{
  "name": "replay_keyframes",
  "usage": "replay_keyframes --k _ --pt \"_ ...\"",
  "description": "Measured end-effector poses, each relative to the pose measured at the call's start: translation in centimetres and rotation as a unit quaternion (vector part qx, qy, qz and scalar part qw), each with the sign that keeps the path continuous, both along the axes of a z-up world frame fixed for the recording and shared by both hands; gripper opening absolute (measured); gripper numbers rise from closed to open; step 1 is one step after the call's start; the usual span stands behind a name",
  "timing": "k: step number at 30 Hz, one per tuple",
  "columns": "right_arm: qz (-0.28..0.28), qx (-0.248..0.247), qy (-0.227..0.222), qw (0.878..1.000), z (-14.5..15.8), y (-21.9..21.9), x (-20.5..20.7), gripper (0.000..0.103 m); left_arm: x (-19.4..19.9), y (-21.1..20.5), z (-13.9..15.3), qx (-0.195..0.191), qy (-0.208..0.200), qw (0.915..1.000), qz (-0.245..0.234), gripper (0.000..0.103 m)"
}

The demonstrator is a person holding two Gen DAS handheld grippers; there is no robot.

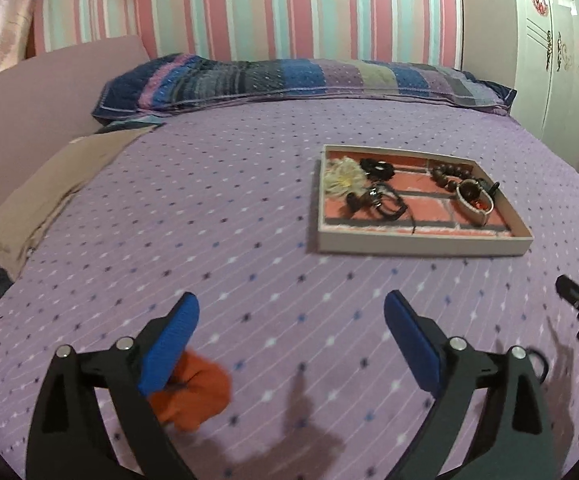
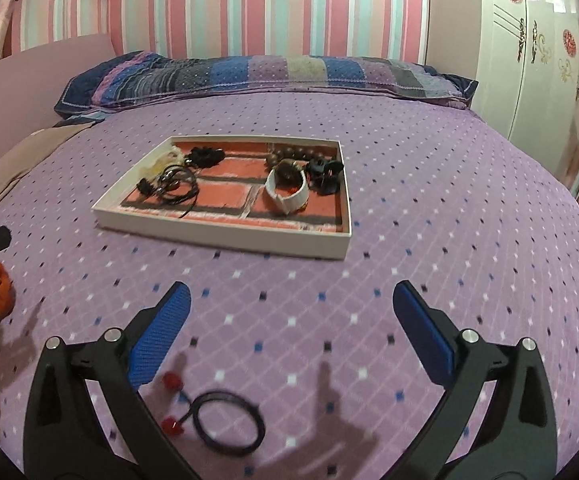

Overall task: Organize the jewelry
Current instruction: 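Withdraw both tools from the tray toward the orange scrunchie and hair tie, then grasp the orange scrunchie with the left tool while the right tool grasps the red-ball hair tie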

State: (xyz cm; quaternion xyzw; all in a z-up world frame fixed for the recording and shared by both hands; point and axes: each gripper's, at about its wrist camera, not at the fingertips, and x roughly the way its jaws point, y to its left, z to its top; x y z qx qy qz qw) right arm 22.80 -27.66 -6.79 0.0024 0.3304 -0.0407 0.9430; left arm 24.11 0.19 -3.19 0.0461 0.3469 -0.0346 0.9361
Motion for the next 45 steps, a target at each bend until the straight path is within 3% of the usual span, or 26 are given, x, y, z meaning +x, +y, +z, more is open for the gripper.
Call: replay_keyframes --k 7,13,19,31,45 --pt "-0.002 -0.006 0.010 1.000 -1.2 0.8 -2.8 0.099 -3.3 3.3 -1.5 0.024 0.000 0.9996 0.017 0.093" --pt "-0.028 -0.036 0.028 0.999 -3.0 1.3 -4.3 0.099 -4.2 7.2 -2.6 -0.013 0.013 0.9992 0.036 0.094" --pt "-0.045 -0.022 0.039 0.998 -3.8 0.6 -5.0 0.099 -4.6 10.4 -4.0 -0.035 0.026 0.9977 0.051 0.094" --pt "-0.035 -0.009 0.050 0.998 -5.2 0.4 -4.9 0.098 -2.6 9.8 -6.4 -0.030 0.054 0.9972 0.042 0.094" --pt "-0.002 0.001 0.084 0.996 -7.0 1.3 -4.3 0.059 -1.2 9.1 -7.5 -0.015 0.046 0.9985 0.025 0.090"
